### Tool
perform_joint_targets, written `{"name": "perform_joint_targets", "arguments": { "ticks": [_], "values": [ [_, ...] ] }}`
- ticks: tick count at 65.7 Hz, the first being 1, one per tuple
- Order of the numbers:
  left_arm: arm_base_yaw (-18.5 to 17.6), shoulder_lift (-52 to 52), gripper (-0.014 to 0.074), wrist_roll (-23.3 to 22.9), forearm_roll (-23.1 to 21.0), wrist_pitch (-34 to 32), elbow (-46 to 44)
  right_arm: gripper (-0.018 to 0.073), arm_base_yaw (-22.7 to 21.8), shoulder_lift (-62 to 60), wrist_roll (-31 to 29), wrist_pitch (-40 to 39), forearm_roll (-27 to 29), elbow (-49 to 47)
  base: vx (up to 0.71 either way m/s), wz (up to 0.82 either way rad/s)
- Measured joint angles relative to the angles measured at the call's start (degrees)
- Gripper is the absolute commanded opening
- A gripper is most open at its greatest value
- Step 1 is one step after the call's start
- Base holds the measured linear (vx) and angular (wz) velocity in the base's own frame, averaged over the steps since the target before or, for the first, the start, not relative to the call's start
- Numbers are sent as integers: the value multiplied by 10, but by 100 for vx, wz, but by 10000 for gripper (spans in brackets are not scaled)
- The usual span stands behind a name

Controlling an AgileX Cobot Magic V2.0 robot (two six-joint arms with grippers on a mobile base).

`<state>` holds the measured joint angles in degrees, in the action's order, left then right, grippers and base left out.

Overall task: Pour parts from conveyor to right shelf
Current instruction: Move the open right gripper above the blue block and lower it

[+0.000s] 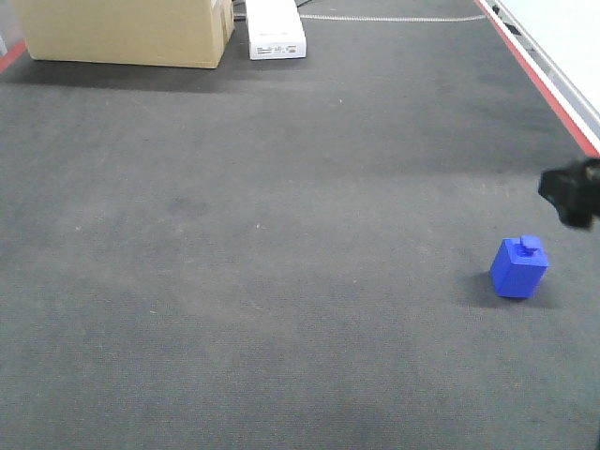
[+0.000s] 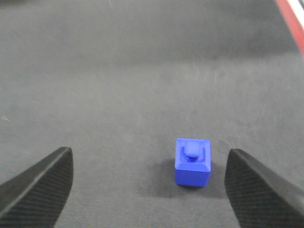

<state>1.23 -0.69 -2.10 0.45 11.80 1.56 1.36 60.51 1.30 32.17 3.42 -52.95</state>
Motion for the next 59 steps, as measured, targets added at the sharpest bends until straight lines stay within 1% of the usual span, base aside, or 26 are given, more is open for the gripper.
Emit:
{"name": "perform_joint_targets", "arguments": {
  "ticks": [9,16,22,30,36,44,59],
  "values": [
    [0,0,-6,0,0,0,0,600,0,108,14,86,-34,-111,0,0],
    [0,0,-6,0,0,0,0,596,-1,198,16,186,-45,-211,0,0],
    [0,0,-6,0,0,0,0,594,-1,269,5,274,-48,-293,0,0],
    [0,0,-6,0,0,0,0,594,-1,359,-13,352,-48,-400,0,0],
    [0,0,-6,0,0,0,0,594,-2,412,-17,381,-52,-465,0,0],
    [0,0,-6,0,0,0,0,594,-15,466,-19,387,-53,-534,0,0],
    [0,0,-6,0,0,0,0,594,-67,489,-56,392,-13,-549,0,0]
  ]
}}
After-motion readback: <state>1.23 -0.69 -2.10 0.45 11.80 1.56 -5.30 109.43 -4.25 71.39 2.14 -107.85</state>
